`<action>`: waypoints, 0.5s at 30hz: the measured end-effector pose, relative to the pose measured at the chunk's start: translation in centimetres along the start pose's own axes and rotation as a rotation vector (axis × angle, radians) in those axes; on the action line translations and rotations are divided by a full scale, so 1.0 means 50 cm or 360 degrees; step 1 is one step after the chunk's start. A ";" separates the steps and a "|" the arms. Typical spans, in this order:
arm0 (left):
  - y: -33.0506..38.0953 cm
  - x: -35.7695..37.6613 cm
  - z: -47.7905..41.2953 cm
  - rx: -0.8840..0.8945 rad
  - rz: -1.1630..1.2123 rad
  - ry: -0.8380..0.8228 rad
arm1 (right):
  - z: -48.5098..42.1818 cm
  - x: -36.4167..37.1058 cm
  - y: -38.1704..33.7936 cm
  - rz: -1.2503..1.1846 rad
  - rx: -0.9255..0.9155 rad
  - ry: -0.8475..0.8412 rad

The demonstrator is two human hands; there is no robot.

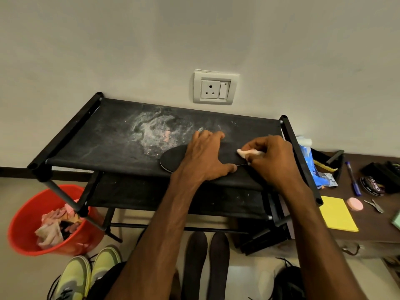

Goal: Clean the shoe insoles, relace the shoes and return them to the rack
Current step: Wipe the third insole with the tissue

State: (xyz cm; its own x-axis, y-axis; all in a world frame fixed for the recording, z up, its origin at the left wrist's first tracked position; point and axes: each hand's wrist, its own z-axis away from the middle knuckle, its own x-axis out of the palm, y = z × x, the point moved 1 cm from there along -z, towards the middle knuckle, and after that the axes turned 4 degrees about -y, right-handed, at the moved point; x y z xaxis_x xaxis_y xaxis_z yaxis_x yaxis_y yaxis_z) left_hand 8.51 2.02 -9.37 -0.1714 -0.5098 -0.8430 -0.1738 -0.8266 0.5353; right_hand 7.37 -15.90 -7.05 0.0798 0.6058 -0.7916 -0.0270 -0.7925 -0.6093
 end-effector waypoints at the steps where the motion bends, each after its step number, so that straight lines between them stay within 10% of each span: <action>1: -0.010 -0.017 0.011 -0.0057 -0.0080 -0.0021 | 0.001 0.002 0.001 0.0007 0.0018 0.0030; 15: -0.083 -0.053 0.067 -0.0177 0.0102 0.0013 | -0.033 0.057 -0.029 0.0228 0.0086 0.0198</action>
State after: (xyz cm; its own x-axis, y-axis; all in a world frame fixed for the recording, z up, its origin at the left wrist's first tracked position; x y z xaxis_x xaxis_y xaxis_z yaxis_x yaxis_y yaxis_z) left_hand 6.41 7.60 -9.17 -0.1705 -0.5642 -0.8079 -0.0543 -0.8132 0.5794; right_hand 9.29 -13.14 -8.33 0.1937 0.4712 -0.8605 -0.1004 -0.8630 -0.4952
